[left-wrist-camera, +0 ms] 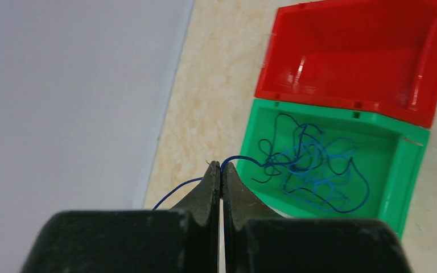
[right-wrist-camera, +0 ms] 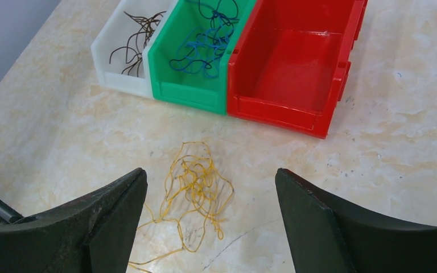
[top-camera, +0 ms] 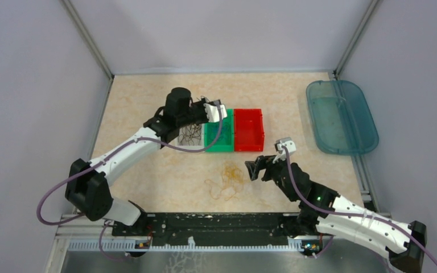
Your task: Untangle the cables
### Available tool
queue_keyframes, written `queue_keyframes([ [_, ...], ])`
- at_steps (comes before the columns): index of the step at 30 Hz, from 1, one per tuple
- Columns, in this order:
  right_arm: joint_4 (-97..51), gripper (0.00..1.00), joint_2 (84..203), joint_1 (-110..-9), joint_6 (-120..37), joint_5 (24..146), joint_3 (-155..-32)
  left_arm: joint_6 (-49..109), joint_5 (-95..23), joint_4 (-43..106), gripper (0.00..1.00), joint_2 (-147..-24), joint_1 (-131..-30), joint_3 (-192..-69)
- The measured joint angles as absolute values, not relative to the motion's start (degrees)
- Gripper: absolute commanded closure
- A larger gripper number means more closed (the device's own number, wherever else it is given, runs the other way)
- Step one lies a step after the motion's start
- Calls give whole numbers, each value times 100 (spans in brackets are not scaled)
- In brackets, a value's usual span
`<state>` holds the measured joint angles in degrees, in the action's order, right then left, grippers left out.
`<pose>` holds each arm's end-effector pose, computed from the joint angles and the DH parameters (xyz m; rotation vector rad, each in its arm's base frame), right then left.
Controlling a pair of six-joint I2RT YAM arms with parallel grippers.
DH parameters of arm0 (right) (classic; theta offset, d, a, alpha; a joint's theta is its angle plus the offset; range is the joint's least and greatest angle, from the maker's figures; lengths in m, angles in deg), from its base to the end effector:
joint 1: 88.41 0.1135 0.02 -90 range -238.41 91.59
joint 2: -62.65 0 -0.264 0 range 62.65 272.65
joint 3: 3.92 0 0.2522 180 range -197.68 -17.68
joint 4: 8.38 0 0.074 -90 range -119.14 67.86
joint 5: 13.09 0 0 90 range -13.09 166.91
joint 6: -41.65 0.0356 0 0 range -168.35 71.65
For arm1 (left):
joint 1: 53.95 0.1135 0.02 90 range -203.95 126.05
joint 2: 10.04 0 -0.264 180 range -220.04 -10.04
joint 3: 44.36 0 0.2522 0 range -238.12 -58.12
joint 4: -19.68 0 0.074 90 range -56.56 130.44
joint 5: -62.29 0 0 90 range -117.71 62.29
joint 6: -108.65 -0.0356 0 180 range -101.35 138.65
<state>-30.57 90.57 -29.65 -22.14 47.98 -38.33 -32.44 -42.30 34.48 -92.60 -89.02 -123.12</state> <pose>0.0866 0.1095 0.2372 -0.1681 1.8415 0.5834 0.2733 -0.2028 0.3240 1.4081 1.2530 -0.0500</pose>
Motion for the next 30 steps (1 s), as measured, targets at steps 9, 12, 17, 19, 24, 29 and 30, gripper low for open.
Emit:
queue_keyframes([
  [9, -3066, 17, 9048, -2965, -2124, 4717, -3833, -3242, -4208, 4274, 100, -10215, -9052, -12757],
  [12, -3074, 16, 9037, -2965, -2102, 4684, -3833, -3236, -4219, 4320, 100, -10395, -9061, -12784],
  [17, -3087, 16, 9020, -2965, -2037, 4621, -3833, -3168, -4315, 4331, 100, -10696, -9098, -12917],
  [19, -3122, 16, 8987, -2965, -2013, 4586, -3833, -3129, -4358, 4326, 100, -10854, -9098, -12996],
  [24, -3225, 17, 8917, -2965, -1973, 4479, -3837, -3063, -4439, 4331, 100, -11227, -9098, -13101],
  [29, -3313, 17, 8858, -2965, -1960, 4383, -3850, -2995, -4658, 4385, 99, -11509, -9098, -13243],
  [30, -3334, 17, 8858, -2965, -1960, 4376, -3861, -2989, -4708, 4399, 96, -11560, -9098, -13293],
])
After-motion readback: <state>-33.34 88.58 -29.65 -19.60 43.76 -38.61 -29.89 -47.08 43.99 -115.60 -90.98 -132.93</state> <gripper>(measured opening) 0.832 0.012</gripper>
